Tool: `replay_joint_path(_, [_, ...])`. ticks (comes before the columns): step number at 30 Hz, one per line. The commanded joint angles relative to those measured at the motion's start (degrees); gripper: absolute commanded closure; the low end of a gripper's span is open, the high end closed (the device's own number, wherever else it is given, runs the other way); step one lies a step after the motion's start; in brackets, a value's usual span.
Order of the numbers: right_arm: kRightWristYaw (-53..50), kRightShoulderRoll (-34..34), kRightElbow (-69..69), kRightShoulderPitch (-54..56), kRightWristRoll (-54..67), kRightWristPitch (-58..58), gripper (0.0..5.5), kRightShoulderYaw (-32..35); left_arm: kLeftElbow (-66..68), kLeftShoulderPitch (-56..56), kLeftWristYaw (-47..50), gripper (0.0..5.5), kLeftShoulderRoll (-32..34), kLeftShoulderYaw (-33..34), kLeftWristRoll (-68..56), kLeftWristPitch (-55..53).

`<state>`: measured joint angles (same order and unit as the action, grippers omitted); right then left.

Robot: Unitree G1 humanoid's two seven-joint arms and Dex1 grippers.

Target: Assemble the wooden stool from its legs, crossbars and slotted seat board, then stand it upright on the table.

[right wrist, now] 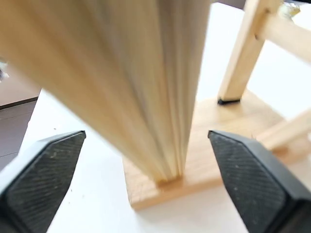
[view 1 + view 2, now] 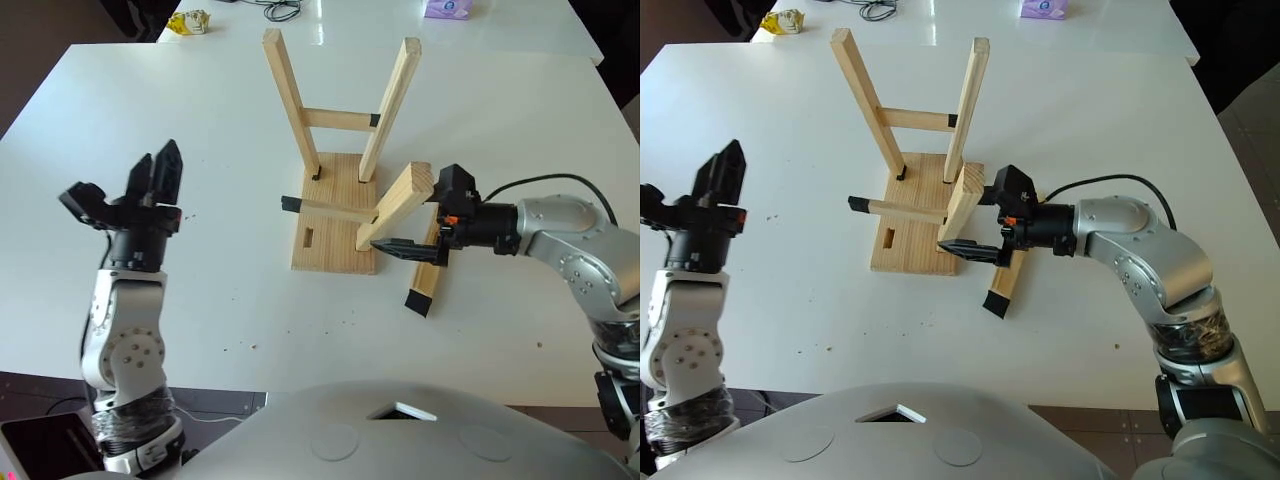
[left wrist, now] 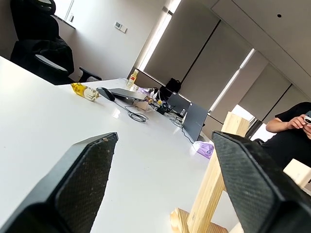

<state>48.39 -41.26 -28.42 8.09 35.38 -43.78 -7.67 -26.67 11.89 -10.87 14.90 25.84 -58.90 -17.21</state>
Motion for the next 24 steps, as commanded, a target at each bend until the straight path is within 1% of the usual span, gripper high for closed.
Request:
replay_joint_path(1, [-0.81, -2.09, 0.87, -1.39, -1.26, -0.79, 0.74, 2.05, -3.35, 0.07, 3.6, 1.91, -1.39, 0.38, -3.4, -1.36])
replay_joint_path(2, [-0.4, -2.43, 2.66, -0.32, -1.9, -0.52, 0.74, 2.04, -4.36, 0.93, 4.87, 1.91, -3.18, -0.21, -2.98, -0.64])
replay_joint_path(3, [-2.21, -2.1, 2.91, 0.21, -1.62, -2.46, 0.74, 2.76, -4.12, 1.23, 5.95, 1.91, -3.98, -0.56, -2.25, -0.45])
replay_joint_path(7, [-5.52, -4.28, 0.09, 0.51, 1.34, -12.33, 0.74, 5.7, -8.06, 6.39, 10.82, 1.91, -10.46, 0.25, -0.95, 3.08])
replay_joint_path(9, [-8.62, -4.64, -0.64, 1.81, 1.15, -17.69, 0.74, 6.09, -10.35, 9.81, 13.0, 1.91, -14.33, 0.02, -0.09, 5.2])
replay_joint_path(13, [-15.17, -2.15, -3.28, 6.24, 3.03, -32.0, 0.74, 7.61, -15.15, 16.22, 15.84, 1.91, -21.01, -2.07, 3.31, 9.17])
replay_joint_path(17, [-20.74, 2.29, -1.35, 13.39, 2.97, -46.93, 0.74, 9.43, -17.82, 18.1, 19.32, 1.91, -24.61, -3.27, 5.21, 11.67])
replay_joint_path(21, [-27.61, 2.37, 4.89, 16.57, 4.81, -48.71, 0.74, 8.13, -21.18, 18.46, 23.9, 1.91, -26.15, -5.3, 7.14, 13.73])
replay_joint_path(24, [-33.67, 4.05, 8.02, 18.03, 7.41, -48.71, 0.74, 7.06, -23.95, 20.39, 25.85, 1.91, -25.99, -7.55, 7.69, 14.27])
